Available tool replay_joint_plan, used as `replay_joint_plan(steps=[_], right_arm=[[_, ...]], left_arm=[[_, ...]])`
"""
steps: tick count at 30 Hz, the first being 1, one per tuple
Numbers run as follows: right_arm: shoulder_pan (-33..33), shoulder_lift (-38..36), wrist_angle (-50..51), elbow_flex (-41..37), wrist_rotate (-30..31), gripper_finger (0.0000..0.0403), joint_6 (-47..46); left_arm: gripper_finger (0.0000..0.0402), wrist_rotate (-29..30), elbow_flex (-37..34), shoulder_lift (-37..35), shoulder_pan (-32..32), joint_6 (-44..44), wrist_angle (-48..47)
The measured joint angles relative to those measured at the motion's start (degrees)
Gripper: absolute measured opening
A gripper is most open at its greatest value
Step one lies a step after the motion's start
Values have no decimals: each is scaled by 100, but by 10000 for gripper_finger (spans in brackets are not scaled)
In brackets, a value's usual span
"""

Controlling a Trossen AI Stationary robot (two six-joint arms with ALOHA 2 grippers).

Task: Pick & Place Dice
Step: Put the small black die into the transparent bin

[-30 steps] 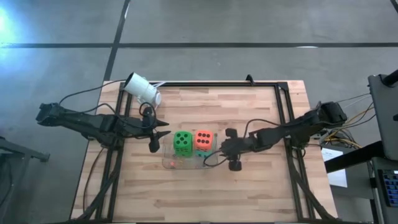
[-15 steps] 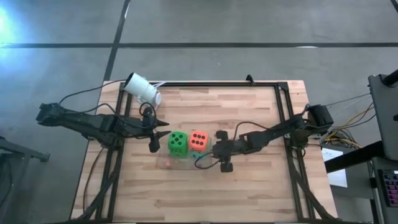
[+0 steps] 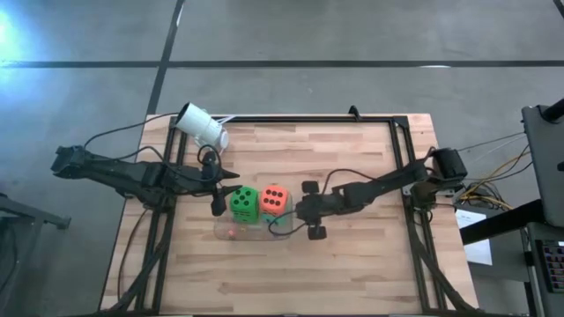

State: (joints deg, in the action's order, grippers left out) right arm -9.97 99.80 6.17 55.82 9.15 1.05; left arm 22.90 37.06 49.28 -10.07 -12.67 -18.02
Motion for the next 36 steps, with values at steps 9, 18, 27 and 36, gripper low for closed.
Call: replay_joint_plan(steps=[9, 18, 27, 36], right_arm=[[598, -342, 124, -336, 0, 118, -362], [1167, -317, 41, -741, -280, 116, -384], [1343, -254, -244, -858, -131, 117, -191], [1533, -213, -534, -1048, -195, 114, -191]], left_arm=[[171, 0, 0, 2, 0, 2, -33], [171, 0, 0, 2, 0, 4, -31], [171, 0, 0, 4, 2, 17, -31], [171, 0, 0, 4, 0, 15, -31]])
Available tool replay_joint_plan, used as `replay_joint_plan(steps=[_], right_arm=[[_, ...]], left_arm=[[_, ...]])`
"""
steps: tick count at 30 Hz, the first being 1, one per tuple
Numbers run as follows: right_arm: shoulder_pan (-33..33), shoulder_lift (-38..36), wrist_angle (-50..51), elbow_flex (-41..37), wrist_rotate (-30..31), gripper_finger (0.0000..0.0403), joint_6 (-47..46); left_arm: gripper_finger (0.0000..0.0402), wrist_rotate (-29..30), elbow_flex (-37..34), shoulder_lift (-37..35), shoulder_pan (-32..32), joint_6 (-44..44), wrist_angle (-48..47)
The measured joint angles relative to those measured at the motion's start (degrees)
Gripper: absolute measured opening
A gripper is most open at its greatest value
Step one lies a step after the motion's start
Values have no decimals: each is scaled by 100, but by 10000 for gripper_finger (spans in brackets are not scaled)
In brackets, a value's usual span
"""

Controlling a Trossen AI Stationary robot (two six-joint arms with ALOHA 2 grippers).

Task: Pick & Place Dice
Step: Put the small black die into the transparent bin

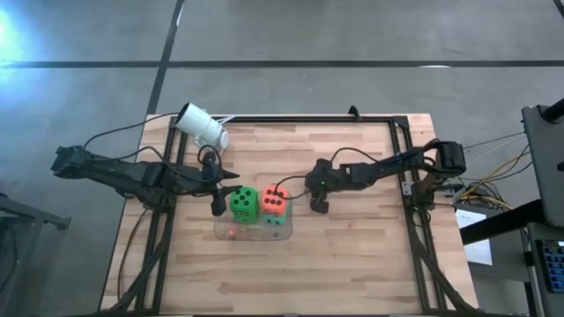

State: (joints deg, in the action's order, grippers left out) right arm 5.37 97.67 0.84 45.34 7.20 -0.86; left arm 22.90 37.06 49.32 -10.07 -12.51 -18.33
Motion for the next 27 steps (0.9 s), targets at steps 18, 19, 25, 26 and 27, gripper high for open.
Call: replay_joint_plan(steps=[18, 19, 25, 26, 27], right_arm=[[-7, -11, -37, -10, -222, 114, 48], [-4, -11, -37, -10, -222, 114, 48], [-4, -5, -57, -13, -220, 114, 66], [-4, 29, -120, -13, -220, 114, 70], [-7, 60, -211, -13, -220, 114, 87]], left_arm=[[170, 0, 0, 0, 0, -2, 0], [170, 0, 0, 0, 2, -2, 0], [170, 0, 0, 0, 0, -2, 0], [170, 0, 0, 0, 2, -4, 0], [170, 0, 0, 0, 2, -4, 0]])
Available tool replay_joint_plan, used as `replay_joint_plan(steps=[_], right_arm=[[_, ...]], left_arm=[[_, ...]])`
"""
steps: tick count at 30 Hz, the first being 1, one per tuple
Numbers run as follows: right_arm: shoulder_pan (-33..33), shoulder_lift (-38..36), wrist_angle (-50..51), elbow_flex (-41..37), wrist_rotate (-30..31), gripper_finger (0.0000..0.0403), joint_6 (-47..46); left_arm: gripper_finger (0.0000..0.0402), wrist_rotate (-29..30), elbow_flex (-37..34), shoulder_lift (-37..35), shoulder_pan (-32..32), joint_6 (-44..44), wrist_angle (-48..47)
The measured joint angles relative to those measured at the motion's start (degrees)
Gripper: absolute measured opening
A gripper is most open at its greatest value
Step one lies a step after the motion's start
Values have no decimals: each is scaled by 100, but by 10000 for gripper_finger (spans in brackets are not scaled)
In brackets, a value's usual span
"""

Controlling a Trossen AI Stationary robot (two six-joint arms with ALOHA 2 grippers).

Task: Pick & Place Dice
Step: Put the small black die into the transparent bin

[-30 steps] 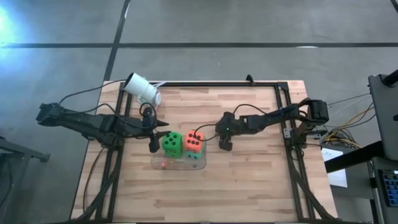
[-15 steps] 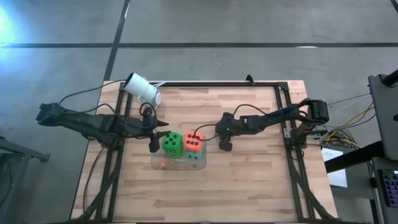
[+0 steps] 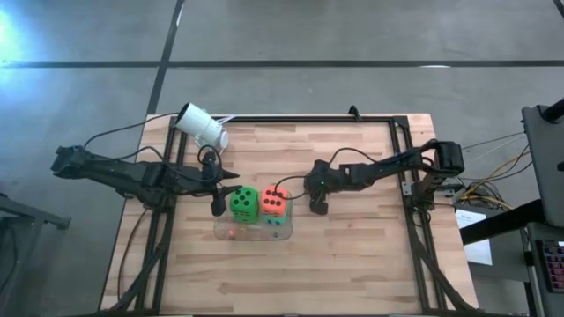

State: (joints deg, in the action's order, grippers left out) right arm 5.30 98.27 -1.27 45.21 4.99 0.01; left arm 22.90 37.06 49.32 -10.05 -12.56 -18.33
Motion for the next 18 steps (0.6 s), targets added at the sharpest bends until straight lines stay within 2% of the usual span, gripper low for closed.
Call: replay_joint_plan(steps=[18], right_arm=[[35, 256, -73, -44, -68, 114, 0]], left_arm=[[171, -11, 0, 0, 0, -101, 0]])
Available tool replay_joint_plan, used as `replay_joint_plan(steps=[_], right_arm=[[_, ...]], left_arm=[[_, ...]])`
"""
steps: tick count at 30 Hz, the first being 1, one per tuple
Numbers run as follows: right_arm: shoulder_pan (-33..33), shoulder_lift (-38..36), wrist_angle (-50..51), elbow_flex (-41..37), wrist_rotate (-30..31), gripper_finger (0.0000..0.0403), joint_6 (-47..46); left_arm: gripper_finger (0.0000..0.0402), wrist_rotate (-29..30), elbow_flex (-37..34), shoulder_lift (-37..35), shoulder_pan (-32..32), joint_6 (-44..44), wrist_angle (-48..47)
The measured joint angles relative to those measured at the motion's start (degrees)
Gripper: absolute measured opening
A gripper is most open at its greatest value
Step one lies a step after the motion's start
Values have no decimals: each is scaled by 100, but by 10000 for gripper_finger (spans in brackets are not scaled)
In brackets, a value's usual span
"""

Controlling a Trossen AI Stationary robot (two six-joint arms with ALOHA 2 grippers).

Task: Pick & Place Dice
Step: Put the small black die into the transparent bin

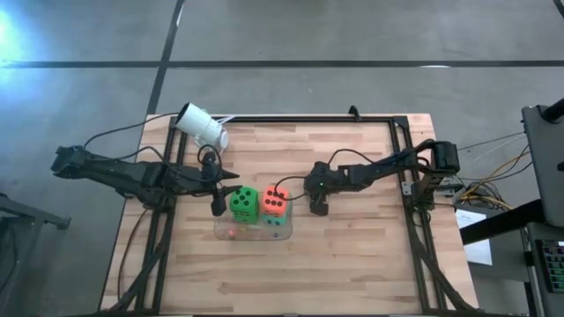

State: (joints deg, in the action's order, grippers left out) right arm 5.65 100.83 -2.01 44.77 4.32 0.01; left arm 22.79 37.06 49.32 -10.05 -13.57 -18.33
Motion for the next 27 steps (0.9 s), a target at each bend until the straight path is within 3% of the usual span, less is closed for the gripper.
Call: replay_joint_plan(steps=[7, 17, 27], right_arm=[[0, -24, -15, 0, -2, 104, 131], [0, -99, 9, 0, 0, 39, 204], [-4, -626, 221, -2, 7, 38, 201]], left_arm=[[171, 2, 0, 0, 0, 0, 0], [171, 15, -1, 0, 0, -2, 0], [171, 14, 0, 0, -1, -2, 0]])
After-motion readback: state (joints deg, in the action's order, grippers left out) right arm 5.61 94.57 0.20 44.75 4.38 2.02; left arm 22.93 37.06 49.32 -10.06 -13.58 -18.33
